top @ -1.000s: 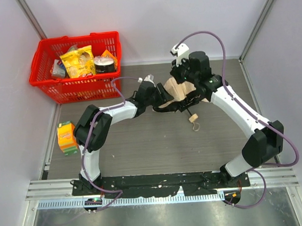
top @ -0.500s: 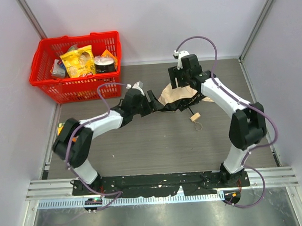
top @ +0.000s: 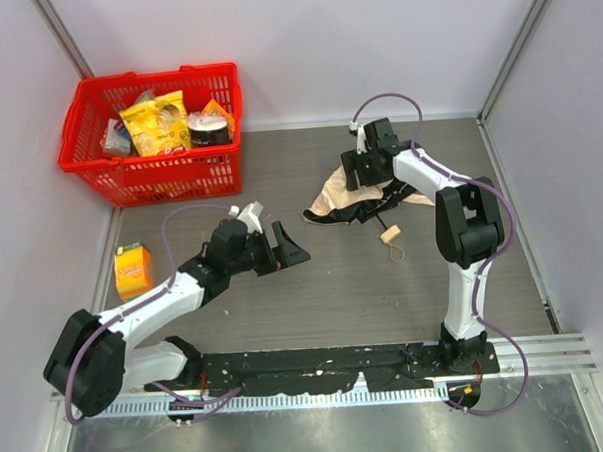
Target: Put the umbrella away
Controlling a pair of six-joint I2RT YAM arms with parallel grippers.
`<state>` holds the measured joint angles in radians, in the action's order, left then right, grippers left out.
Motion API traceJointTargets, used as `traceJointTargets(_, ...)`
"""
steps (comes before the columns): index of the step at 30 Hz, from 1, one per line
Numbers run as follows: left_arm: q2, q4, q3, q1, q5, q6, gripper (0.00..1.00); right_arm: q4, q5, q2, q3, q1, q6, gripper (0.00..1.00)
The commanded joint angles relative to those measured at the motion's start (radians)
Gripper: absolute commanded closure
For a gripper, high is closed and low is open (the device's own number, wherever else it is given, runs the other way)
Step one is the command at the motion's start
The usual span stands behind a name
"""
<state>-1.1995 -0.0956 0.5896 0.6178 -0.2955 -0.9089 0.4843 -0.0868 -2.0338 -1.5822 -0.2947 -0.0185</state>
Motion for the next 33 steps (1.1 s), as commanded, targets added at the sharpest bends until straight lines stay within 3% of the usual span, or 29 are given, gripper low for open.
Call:
traceJointTargets(1, 0.092, 0.007, -0.042, 0.002, -0.041, -0.047, 0.08, -0.062, -0.035, 0.015, 0.033, -0.012, 0.054, 0.26)
traceJointTargets(9, 0.175, 0.168, 0.049, 0.002, -0.013, -0.007, 0.08, -0.027, 0.050, -0.080, 0.087, -0.090, 0.035, 0.25)
traceJointTargets(14, 0.225, 0.197, 0.055, 0.002, 0.016, -0.002, 0.09, 0.173, 0.200, -0.212, -0.034, -0.138, 0.048, 0.26)
traceJointTargets(16, 0.253, 0.207, 0.049, 0.002, 0.030, -0.004, 0.09, 0.249, 0.205, -0.273, -0.065, -0.144, 0.063, 0.34)
traceJointTargets(17, 0.270, 0.214, 0.047, 0.002, 0.036, -0.002, 0.09, 0.243, 0.182, -0.288, -0.050, -0.144, 0.071, 0.50)
traceJointTargets(18, 0.282, 0.218, 0.041, 0.002, 0.044, -0.001, 0.09, 0.203, 0.115, -0.290, -0.033, -0.144, 0.071, 0.59)
traceJointTargets(19, 0.293, 0.224, 0.036, 0.000, 0.053, 0.004, 0.09, 0.188, 0.102, -0.289, -0.003, -0.144, 0.086, 0.73)
traceJointTargets(23, 0.278, 0.255, 0.056, -0.006, 0.065, 0.036, 0.08, 0.070, -0.011, -0.261, 0.074, -0.156, 0.052, 0.99)
traceJointTargets(27, 0.207, 0.243, 0.099, -0.013, 0.018, 0.056, 0.08, -0.032, 0.014, -0.162, 0.126, -0.161, 0.046, 0.99)
traceJointTargets(33, 0.163, 0.232, 0.136, -0.035, -0.001, 0.071, 0.08, -0.107, 0.166, 0.138, 0.214, -0.149, 0.025, 0.99)
